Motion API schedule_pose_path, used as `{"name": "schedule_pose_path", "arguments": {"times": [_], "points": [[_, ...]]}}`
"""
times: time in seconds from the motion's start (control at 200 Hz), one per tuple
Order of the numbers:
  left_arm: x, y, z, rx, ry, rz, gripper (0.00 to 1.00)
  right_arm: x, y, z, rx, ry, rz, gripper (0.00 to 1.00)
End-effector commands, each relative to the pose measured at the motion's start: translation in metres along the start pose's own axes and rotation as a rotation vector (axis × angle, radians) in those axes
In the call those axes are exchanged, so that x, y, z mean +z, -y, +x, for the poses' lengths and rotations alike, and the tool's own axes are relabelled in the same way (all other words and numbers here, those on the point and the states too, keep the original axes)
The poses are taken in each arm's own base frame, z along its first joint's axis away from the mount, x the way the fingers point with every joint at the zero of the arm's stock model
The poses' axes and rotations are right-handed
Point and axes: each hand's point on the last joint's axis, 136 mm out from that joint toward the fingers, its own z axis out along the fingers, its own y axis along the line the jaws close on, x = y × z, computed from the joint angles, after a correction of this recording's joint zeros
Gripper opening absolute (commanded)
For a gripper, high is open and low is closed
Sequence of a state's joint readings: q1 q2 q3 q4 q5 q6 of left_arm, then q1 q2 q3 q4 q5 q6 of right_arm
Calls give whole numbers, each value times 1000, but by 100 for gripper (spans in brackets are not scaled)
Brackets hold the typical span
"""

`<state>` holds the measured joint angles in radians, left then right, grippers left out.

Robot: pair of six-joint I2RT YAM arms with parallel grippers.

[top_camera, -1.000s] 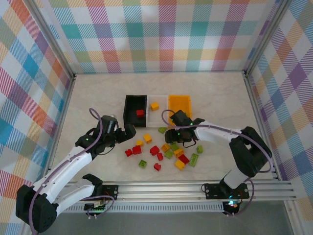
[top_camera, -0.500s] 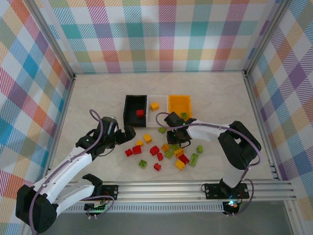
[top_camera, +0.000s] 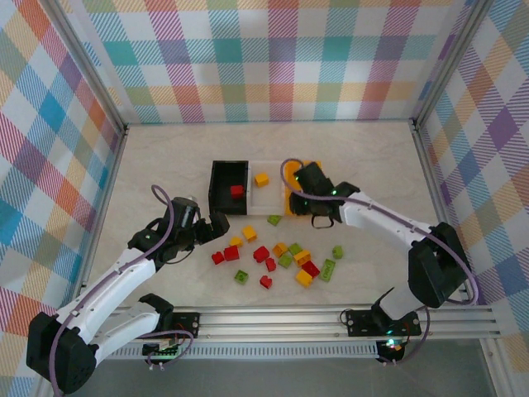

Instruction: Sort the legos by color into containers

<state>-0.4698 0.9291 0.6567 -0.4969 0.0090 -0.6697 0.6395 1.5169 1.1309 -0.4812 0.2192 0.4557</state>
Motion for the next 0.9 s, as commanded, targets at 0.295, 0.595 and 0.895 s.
{"name": "schedule_pose_path", "arguments": {"times": [0.295, 0.595, 0.895], "points": [[0, -10, 12, -5, -34, -23, 100, 62, 35, -62, 30, -30, 115, 36], [-1, -13, 14, 29, -56, -49, 100, 58, 21, -80, 49, -1, 50, 63], [15, -23, 50, 116, -197, -138, 90, 38, 14, -54, 48, 15, 4, 67]]}}
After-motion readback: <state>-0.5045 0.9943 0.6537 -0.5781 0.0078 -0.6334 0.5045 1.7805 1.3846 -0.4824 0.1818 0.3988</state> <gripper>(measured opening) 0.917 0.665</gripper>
